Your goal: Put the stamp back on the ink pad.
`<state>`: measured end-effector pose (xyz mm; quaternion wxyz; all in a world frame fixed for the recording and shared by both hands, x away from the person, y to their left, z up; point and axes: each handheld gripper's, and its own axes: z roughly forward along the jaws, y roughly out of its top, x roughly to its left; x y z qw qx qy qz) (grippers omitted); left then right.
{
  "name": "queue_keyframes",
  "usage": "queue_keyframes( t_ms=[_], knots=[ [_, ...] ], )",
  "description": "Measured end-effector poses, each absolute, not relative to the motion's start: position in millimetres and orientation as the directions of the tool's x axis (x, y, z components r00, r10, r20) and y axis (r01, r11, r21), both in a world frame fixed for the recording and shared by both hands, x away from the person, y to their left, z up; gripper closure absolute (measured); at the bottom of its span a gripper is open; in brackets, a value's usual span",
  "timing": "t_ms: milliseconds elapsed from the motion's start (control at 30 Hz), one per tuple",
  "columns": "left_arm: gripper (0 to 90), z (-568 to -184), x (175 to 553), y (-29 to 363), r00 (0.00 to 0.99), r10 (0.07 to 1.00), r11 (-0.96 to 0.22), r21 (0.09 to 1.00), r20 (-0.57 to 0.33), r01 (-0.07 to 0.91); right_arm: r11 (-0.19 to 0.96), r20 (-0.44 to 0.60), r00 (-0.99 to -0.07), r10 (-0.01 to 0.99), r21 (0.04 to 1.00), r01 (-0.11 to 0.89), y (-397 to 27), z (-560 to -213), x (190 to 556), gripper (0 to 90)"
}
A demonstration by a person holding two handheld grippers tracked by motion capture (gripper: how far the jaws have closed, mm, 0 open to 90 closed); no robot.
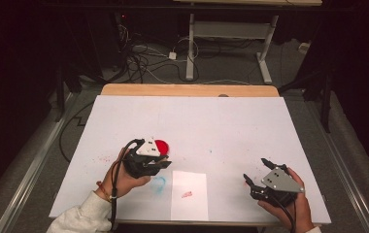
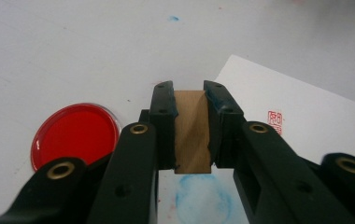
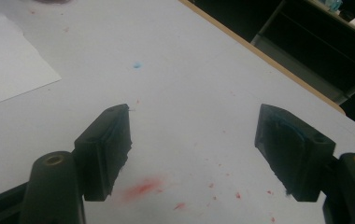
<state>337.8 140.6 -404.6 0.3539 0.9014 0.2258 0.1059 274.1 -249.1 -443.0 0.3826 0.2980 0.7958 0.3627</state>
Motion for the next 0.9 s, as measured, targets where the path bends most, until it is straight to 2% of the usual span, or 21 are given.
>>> queue_keyframes(
  t_ms=[300,900],
  knots=[
    [73.2,-403.6,352.0,149.6,0.854,0.519,-0.641,0.678,0.036,0.361,0.566,-0.393,-0.539,0.745,0.8,0.198,-248.5,-444.9,273.4,27.7],
    [73.2,-420.8,395.8,162.2,0.807,0.59,-0.607,0.64,-0.035,0.471,0.573,-0.401,-0.535,0.744,0.794,0.202,-248.8,-445.8,271.0,27.8]
  ],
)
